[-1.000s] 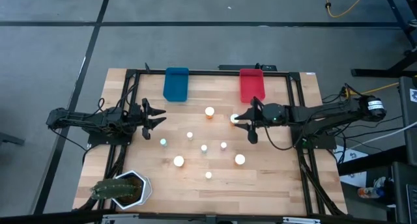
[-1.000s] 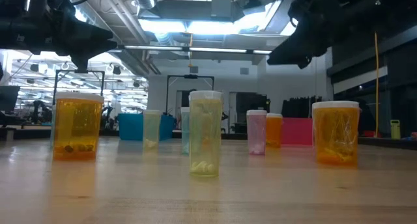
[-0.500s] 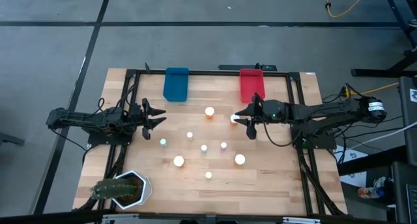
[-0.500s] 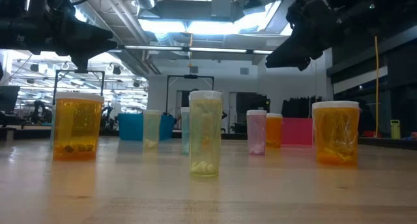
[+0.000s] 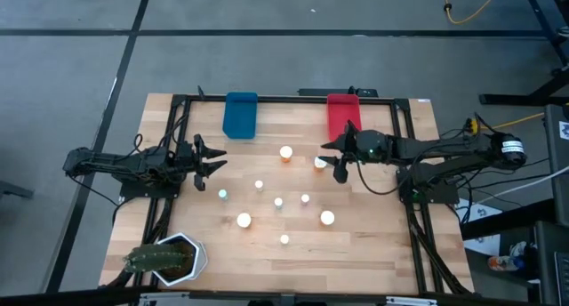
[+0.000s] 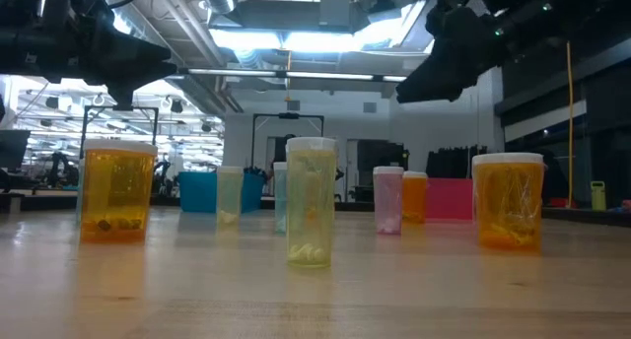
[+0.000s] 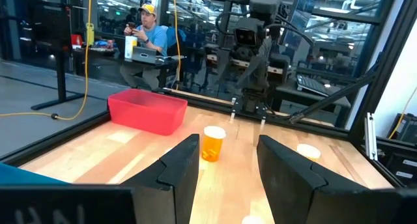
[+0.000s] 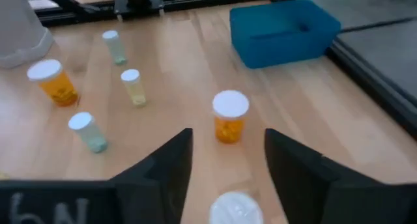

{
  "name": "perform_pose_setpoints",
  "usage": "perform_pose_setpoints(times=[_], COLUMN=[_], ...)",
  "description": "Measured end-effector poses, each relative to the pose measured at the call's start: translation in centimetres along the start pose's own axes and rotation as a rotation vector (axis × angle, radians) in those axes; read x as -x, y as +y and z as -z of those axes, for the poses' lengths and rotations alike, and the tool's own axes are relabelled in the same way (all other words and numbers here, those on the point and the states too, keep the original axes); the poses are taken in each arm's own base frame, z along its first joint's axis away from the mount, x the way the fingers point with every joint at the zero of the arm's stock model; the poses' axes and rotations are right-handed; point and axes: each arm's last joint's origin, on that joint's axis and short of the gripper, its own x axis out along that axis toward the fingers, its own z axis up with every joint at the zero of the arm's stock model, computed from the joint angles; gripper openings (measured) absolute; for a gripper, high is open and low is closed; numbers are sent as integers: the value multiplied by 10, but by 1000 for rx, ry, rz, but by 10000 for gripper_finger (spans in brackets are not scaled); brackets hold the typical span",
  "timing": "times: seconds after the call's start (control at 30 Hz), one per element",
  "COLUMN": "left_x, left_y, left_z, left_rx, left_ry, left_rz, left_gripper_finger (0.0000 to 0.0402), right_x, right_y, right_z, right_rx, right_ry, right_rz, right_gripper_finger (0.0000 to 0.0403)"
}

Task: Pick and place medicine bottles into bin by pill shape (circle, oval)
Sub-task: Put the small purple pill bottle into the red bin

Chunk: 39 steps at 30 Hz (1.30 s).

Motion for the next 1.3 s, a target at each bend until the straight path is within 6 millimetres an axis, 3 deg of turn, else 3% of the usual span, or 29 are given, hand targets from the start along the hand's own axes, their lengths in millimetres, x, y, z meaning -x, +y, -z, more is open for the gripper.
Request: perform_pose_setpoints(times=[0.13,0.27,0.5,0.63,0.73,0.93,1.3], left_x=[0,0,0,0,0,0,0], left_y=[0,0,0,0,0,0,0], left_z=[0,0,0,0,0,0,0], left_rx=[0,0,1,1,1,1,1], left_ry=[1,1,-3,-3,-3,-3,-2], left_rz=[0,0,1,0,1,1,0], left_gripper_finger=[147,147,147,147,147,147,147], right_x=[0,5,19,21,11,-25,-61], right_y=[-4,-11,-25,-30,-29,-6,49], right_z=[-11,-23,-47,-57,-61,-51,-21], right_rx=[-14,-49,-139,-179,-121,76,257], right_ry=[-19,74,258,414,474,520,616], right_rz=[36,69,129,14,-93,-287,-370], right_gripper_finger=[248,276,280,280,280,280,280])
